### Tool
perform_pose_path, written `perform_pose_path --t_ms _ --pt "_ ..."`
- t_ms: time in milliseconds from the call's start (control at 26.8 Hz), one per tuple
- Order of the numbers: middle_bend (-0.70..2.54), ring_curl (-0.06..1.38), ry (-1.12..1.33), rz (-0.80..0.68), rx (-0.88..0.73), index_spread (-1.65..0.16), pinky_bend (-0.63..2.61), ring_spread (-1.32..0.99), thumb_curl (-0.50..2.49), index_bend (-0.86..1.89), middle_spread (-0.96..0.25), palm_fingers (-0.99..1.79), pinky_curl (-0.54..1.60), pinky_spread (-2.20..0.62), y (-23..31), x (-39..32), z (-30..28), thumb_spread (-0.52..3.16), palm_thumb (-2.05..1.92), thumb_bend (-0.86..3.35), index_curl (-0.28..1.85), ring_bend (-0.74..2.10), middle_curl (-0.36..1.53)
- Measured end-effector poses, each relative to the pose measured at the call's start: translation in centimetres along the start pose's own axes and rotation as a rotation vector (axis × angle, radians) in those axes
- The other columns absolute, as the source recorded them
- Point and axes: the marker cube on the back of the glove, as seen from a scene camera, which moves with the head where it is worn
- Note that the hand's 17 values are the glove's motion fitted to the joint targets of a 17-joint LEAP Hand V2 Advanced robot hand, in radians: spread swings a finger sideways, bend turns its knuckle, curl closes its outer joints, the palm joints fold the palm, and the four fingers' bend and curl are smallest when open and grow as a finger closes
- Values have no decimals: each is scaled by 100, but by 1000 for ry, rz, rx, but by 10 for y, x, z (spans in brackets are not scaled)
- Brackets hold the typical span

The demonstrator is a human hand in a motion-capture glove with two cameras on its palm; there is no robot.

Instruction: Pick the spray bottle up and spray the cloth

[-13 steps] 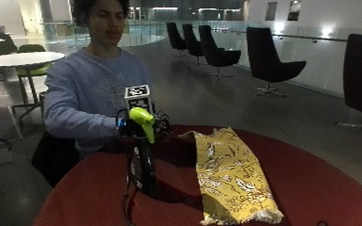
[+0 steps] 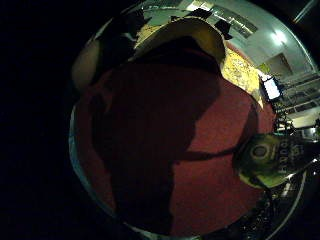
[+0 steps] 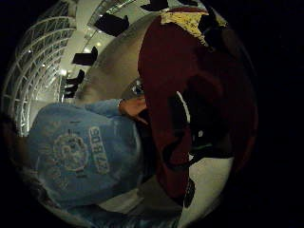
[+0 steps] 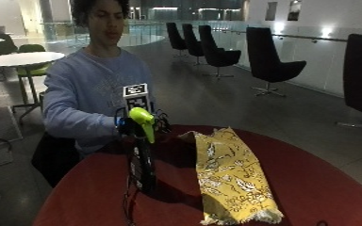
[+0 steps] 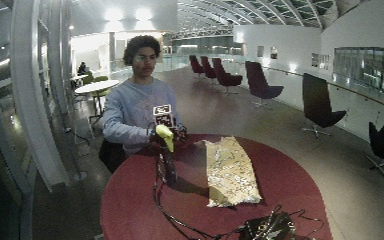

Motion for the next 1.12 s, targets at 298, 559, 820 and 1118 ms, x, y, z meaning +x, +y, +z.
perform_pose_path --t_ms 298,559,820,1118 --pt "33 25 23 32 -1 -32 16 -3 21 18 -5 69 19 19 20 3 -3 113 58 31 29 34 28" --pt "32 27 22 73 12 -34 17 -3 24 16 -5 68 21 19 51 17 -13 119 60 28 30 34 31" --pt "32 28 -41 169 117 -35 17 -2 26 15 -5 67 22 19 85 34 -26 122 61 24 31 34 33" --pt "31 30 -170 347 331 -35 18 -2 28 13 -6 67 24 19 109 57 -45 123 62 19 30 35 35"
